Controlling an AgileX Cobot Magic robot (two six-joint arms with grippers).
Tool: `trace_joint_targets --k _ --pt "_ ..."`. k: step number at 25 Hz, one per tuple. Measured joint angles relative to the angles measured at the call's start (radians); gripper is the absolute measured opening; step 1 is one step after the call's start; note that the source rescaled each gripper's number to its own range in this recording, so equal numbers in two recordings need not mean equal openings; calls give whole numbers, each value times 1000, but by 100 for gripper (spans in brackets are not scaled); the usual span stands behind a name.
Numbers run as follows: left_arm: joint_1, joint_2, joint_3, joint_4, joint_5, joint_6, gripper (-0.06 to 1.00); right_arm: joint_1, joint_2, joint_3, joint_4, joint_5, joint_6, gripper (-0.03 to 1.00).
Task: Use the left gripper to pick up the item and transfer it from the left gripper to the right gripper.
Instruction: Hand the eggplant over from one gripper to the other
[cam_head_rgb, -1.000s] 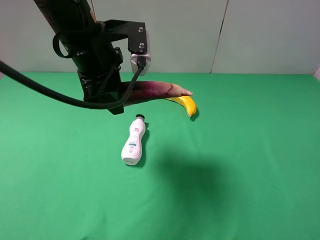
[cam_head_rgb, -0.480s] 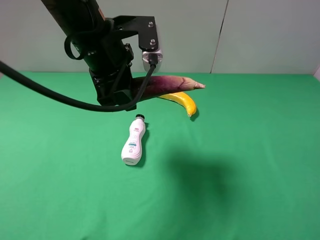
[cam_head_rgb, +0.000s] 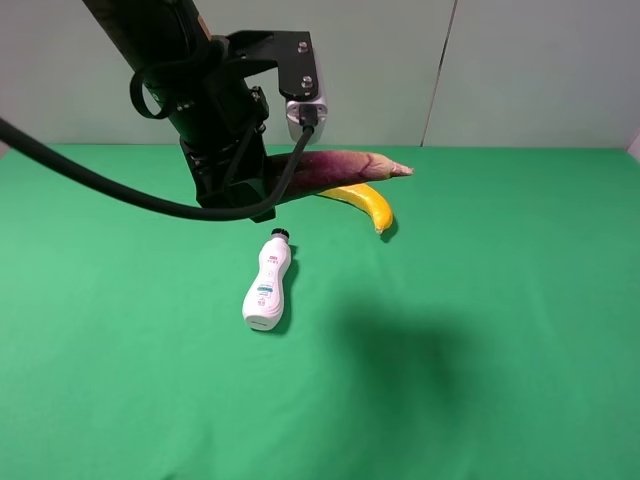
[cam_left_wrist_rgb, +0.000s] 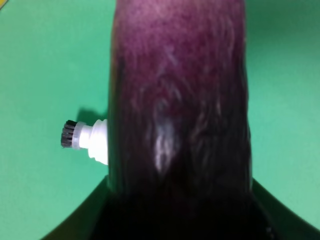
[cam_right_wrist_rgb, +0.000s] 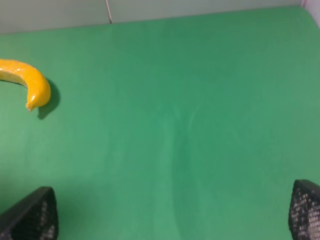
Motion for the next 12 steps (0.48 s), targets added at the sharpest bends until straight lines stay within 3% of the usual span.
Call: trace_joint_targets --k 12 --pt "0 0 0 0 -6 0 0 0 0 0 2 0 0 100"
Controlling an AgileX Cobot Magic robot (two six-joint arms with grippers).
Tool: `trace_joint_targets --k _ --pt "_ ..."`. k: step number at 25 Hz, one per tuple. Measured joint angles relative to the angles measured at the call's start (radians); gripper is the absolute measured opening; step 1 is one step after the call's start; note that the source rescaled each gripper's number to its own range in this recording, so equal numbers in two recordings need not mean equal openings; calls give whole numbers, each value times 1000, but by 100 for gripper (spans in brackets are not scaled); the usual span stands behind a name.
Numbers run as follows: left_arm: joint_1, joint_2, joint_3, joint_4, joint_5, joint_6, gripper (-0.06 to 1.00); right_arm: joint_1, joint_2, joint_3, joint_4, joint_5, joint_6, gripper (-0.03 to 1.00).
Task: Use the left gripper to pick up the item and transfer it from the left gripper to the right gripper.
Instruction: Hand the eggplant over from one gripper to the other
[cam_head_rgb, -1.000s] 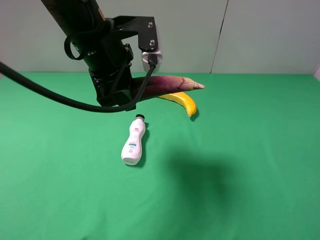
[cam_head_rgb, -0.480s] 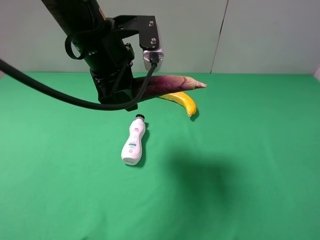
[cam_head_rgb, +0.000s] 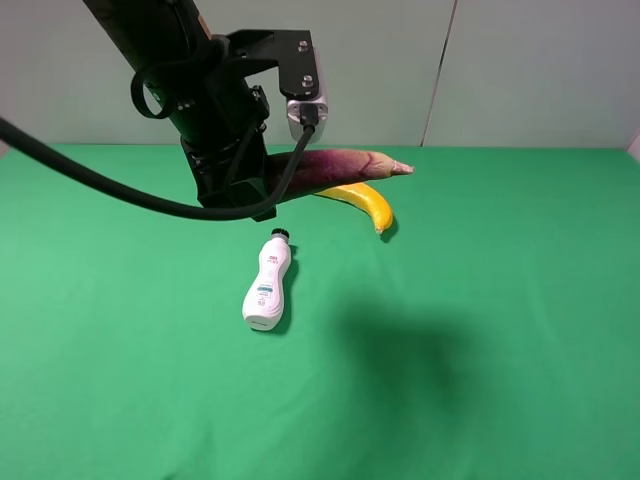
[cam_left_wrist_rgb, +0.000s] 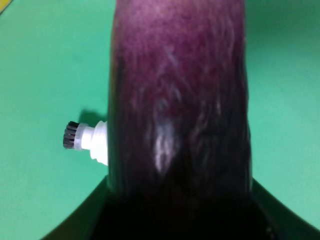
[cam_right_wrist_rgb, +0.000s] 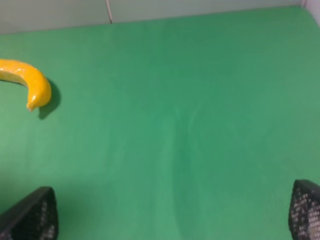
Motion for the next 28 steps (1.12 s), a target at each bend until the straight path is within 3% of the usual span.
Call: trace_joint_targets --k 9,15,21,28 --pt "0 0 0 0 -5 0 0 0 18 -11 7 4 21 100" --pt "0 0 0 -4 -8 0 0 0 236 -94 53 -47 76 100" --pt "0 0 0 -4 -8 0 0 0 496 -133 257 -231 19 100" --pt "0 0 0 -4 -8 0 0 0 775 -134 570 -349 -217 100"
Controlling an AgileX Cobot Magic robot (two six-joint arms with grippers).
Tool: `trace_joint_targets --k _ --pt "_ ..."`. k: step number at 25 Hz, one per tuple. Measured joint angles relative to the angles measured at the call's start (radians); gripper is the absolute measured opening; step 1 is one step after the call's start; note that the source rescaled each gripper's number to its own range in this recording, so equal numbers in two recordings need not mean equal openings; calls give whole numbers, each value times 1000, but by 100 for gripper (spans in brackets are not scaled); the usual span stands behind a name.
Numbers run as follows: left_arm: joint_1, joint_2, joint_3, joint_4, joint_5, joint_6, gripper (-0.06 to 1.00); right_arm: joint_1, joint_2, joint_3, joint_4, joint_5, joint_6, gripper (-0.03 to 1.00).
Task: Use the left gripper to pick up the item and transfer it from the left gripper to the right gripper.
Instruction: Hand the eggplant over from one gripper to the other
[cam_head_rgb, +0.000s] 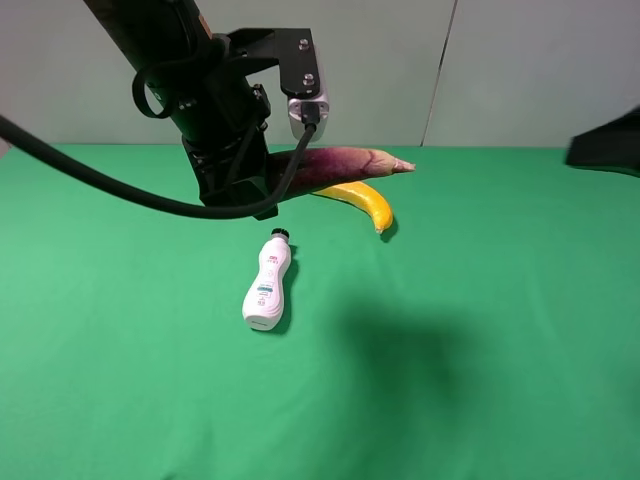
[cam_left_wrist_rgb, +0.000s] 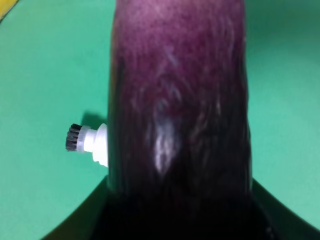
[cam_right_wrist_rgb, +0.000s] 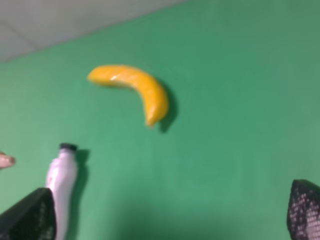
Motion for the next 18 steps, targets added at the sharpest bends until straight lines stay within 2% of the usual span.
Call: trace_joint_targets --k 5,10,18 --pt "0 0 0 0 -8 0 0 0 147 0 285 -11 -238 100" --pt "0 0 0 0 -21 0 0 0 257 0 537 20 -469 100" --pt "0 0 0 0 -25 0 0 0 417 0 794 139 -742 100"
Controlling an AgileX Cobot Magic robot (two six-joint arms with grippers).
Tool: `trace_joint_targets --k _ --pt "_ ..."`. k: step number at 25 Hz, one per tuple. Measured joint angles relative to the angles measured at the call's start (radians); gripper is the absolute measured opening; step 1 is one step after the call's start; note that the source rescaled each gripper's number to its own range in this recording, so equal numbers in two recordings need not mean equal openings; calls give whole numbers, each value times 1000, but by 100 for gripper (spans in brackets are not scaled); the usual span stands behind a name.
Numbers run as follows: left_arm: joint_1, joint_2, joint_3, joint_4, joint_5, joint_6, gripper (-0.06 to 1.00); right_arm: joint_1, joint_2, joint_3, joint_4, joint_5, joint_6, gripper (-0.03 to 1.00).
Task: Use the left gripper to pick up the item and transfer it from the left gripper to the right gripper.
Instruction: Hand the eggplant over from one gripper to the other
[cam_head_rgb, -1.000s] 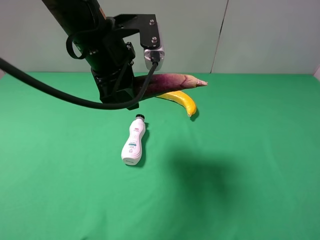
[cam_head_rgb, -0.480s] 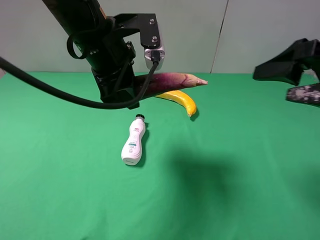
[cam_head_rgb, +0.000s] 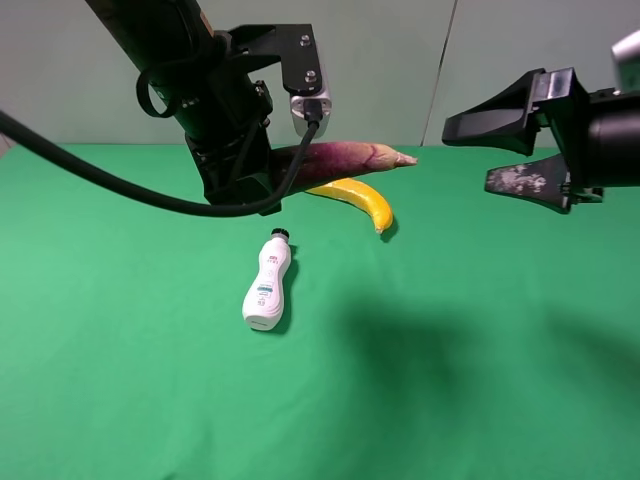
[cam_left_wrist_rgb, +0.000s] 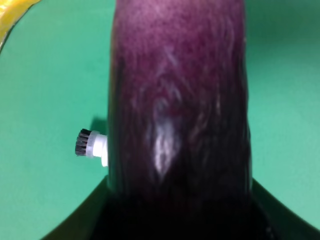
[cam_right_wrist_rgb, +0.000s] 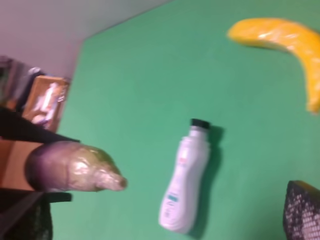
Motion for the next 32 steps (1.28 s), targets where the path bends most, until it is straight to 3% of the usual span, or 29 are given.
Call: trace_joint_targets --k 7,12,32 --pt "0 0 0 0 0 0 0 0 145 0 191 133 -196 100" --pt "0 0 0 0 -1 0 0 0 223 0 254 211 -287 100" --pt "0 0 0 0 -3 0 0 0 337 -75 271 283 -341 100"
